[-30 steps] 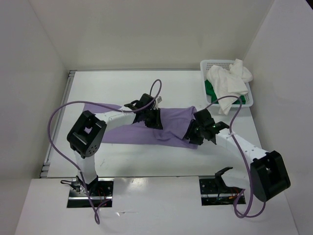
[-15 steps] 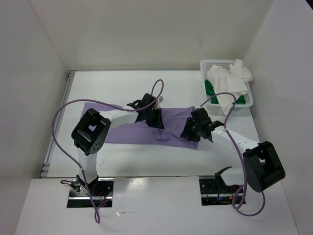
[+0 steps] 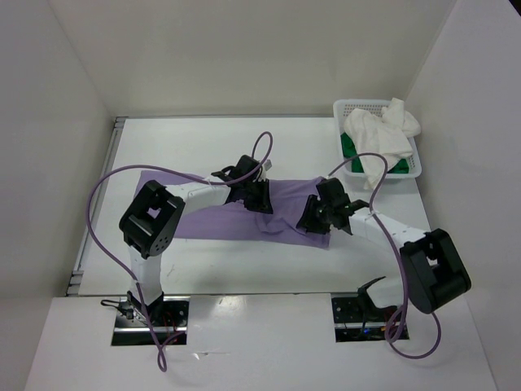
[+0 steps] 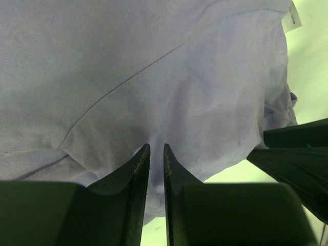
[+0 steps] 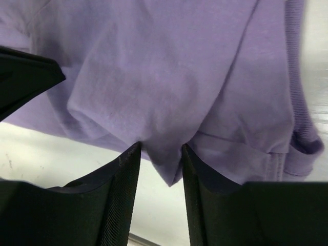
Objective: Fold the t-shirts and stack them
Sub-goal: Fold the 1/3-folded T-shirt at the center of the board.
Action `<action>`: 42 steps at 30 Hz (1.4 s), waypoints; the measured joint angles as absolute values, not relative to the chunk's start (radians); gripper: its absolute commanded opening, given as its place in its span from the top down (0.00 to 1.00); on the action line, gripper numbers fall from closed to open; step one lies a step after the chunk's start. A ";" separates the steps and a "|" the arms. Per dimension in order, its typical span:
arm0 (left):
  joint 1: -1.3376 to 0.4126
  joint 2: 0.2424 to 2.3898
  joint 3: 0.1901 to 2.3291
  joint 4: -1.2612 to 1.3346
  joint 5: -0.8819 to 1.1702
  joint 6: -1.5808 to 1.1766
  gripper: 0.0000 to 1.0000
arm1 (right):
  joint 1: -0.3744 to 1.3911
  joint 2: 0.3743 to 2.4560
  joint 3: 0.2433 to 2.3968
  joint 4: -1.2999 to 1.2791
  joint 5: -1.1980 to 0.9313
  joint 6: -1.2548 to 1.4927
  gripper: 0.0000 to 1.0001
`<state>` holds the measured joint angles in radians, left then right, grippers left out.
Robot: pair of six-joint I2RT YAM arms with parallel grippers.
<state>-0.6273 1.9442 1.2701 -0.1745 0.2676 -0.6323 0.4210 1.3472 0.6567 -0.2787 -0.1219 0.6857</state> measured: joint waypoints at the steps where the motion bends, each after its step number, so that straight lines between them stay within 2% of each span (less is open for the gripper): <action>1: -0.627 1.944 1.270 -0.175 0.267 -0.633 0.77 | 0.421 1.349 0.660 -0.281 -0.131 0.685 0.57; 4: -0.627 1.945 1.270 -0.175 0.267 -0.632 0.77 | 0.421 1.349 0.686 -0.295 -0.168 0.683 0.48; 5: -0.627 1.945 1.270 -0.175 0.268 -0.632 0.77 | 0.421 1.349 0.696 -0.300 -0.178 0.682 0.36; 7: -0.627 1.945 1.270 -0.175 0.268 -0.632 0.77 | 0.421 1.339 0.707 -0.308 -0.188 0.680 0.28; 13: -0.627 1.945 1.270 -0.176 0.267 -0.633 0.77 | 0.427 1.261 0.707 -0.344 -0.178 0.672 0.28; 24: -0.627 1.945 1.270 -0.176 0.268 -0.633 0.77 | 0.472 1.355 0.707 -0.375 -0.101 0.676 0.29; 25: -0.627 1.945 1.270 -0.176 0.267 -0.632 0.77 | 0.472 1.355 0.707 -0.376 -0.096 0.679 0.31; 26: -0.627 1.945 1.270 -0.176 0.268 -0.632 0.77 | 0.472 1.355 0.707 -0.375 -0.090 0.680 0.40; 28: -0.627 1.944 1.270 -0.176 0.267 -0.632 0.77 | 0.472 1.357 0.707 -0.374 -0.087 0.685 0.50; 29: -0.627 1.945 1.270 -0.176 0.268 -0.632 0.77 | 0.472 1.361 0.707 -0.372 -0.086 0.688 0.62; 33: -0.627 1.944 1.270 -0.181 0.267 -0.632 0.77 | 0.472 1.373 0.707 -0.370 -0.091 0.690 0.79; 37: -0.626 1.945 1.278 -0.194 0.267 -0.627 0.77 | 0.472 1.375 0.747 -0.406 -0.110 0.683 0.86; 42: -0.615 1.945 1.314 -0.241 0.276 -0.594 0.77 | 0.471 1.359 0.831 -0.442 -0.249 0.683 0.87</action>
